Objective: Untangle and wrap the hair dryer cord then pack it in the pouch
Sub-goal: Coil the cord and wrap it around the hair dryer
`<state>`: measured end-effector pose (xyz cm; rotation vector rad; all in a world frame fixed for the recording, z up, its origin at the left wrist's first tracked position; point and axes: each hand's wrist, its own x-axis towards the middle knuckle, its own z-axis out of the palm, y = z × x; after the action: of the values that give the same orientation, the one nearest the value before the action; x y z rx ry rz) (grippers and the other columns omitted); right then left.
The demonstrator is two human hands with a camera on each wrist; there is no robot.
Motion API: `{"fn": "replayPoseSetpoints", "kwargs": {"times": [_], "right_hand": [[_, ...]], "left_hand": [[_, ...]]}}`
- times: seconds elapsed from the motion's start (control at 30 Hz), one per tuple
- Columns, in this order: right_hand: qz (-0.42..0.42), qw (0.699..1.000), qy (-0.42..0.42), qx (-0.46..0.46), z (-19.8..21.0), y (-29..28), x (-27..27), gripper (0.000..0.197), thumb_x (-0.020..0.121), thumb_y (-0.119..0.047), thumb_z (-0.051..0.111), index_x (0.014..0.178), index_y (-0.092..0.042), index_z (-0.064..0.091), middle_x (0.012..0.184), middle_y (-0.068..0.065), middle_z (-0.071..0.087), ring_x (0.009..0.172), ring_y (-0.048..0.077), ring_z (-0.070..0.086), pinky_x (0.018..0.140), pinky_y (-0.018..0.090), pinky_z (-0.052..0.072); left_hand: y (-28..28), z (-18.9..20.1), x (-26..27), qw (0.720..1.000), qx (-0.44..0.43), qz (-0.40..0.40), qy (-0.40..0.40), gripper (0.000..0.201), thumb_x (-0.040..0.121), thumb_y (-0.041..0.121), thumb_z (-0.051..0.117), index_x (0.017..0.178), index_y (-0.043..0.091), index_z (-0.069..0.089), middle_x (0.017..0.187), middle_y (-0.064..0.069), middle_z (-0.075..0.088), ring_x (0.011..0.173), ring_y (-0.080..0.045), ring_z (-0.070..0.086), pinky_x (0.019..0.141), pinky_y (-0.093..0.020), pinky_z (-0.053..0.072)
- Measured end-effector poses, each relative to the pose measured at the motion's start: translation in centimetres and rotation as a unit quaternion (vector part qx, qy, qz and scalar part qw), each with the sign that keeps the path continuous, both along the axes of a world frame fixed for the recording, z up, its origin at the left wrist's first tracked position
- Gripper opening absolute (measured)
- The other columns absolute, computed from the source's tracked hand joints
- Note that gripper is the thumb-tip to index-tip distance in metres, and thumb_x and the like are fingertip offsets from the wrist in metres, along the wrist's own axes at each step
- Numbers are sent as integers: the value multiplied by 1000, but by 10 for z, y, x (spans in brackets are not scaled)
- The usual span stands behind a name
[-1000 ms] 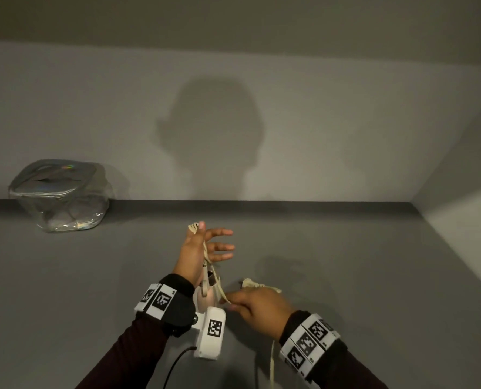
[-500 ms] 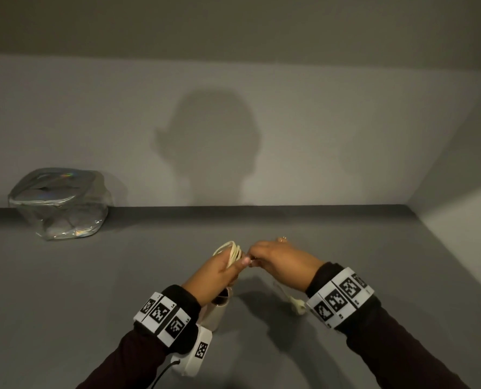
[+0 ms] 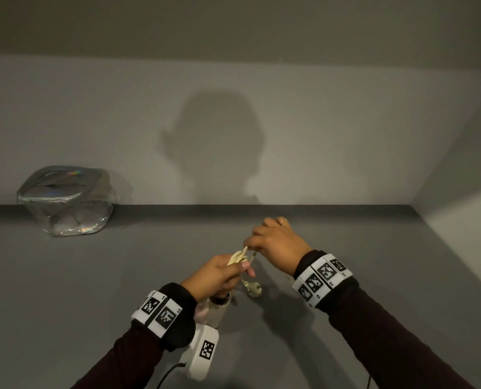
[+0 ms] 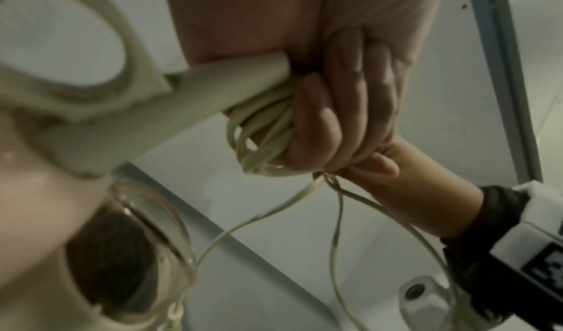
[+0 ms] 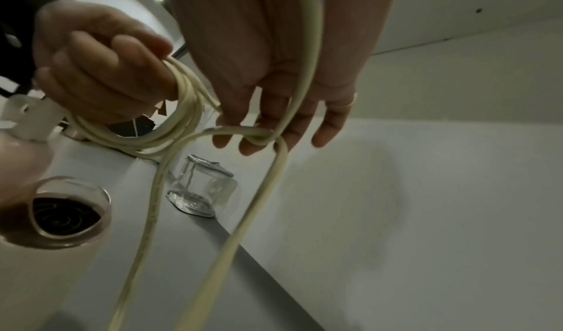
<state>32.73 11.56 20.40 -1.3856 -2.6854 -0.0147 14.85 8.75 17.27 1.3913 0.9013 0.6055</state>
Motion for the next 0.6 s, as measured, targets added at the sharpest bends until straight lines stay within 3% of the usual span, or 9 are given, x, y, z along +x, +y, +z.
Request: {"fn": "replayPoseSetpoints", "kwargs": {"times": [0.17,0.27,0.33,0.4,0.47,0.5,0.53,0.57,0.6], "right_hand": [[-92,994,49,40,-21,12,-8,17,87,-22,53,94,-19,68,98,6,60,100,31,44,87,43,27],[-173,983,58,-25,-39,19,3,17,87,-19,53,95,-22,68,108,3,57,107,28,41,86,36,25],[-161,982,58,-84,-52,25,3,18,87,-20,54,98,-23,68,112,0,60,111,27,43,91,35,28],[-151,979,58,-126,-63,20,0,18,86,-24,54,101,-25,65,118,-3,60,121,23,39,108,44,17],[-151,973,76,-154,-71,12,-10,21,88,-34,51,99,-22,64,120,-4,60,125,18,34,113,56,-3],[-153,969,101,-167,-74,9,-16,24,89,-35,49,97,-19,65,117,-1,60,123,17,37,113,57,-4],[-156,957,160,-182,-77,5,-22,25,90,-31,48,93,-15,66,111,2,62,117,17,44,114,54,3],[-157,930,266,-202,-78,1,-27,23,91,-24,49,86,-11,67,99,4,65,106,15,52,110,48,18],[-161,871,402,-234,-78,-2,-30,23,91,-17,49,78,-11,67,87,2,67,95,9,59,102,39,31]], "left_hand": [[0,-1,-5,996,-25,7,-85,26,90,31,47,76,14,61,35,9,29,29,-5,19,34,-16,18],[-5,-3,-6,991,-23,30,-126,26,86,30,45,74,12,59,35,7,28,29,-6,18,34,-16,19],[-3,-6,-12,986,-13,71,-152,27,87,31,43,76,10,56,35,7,28,29,-6,18,34,-16,21],[0,-6,-13,982,6,100,-161,26,89,31,41,77,12,54,36,8,29,30,-6,18,34,-16,22],[4,-5,-12,979,20,125,-162,26,93,32,39,77,14,50,37,7,29,31,-6,18,34,-17,22],[5,-3,-11,976,22,138,-165,27,93,32,39,77,14,48,38,7,29,31,-6,18,35,-17,22],[6,-2,-10,973,19,152,-173,27,93,33,38,76,14,46,38,7,29,32,-6,19,35,-17,22],[7,-2,-11,968,11,167,-188,27,91,34,38,75,14,44,38,7,29,31,-6,19,34,-16,22],[8,-2,-11,961,-2,180,-209,28,90,37,38,74,14,43,38,7,30,31,-5,19,34,-16,22]]}}
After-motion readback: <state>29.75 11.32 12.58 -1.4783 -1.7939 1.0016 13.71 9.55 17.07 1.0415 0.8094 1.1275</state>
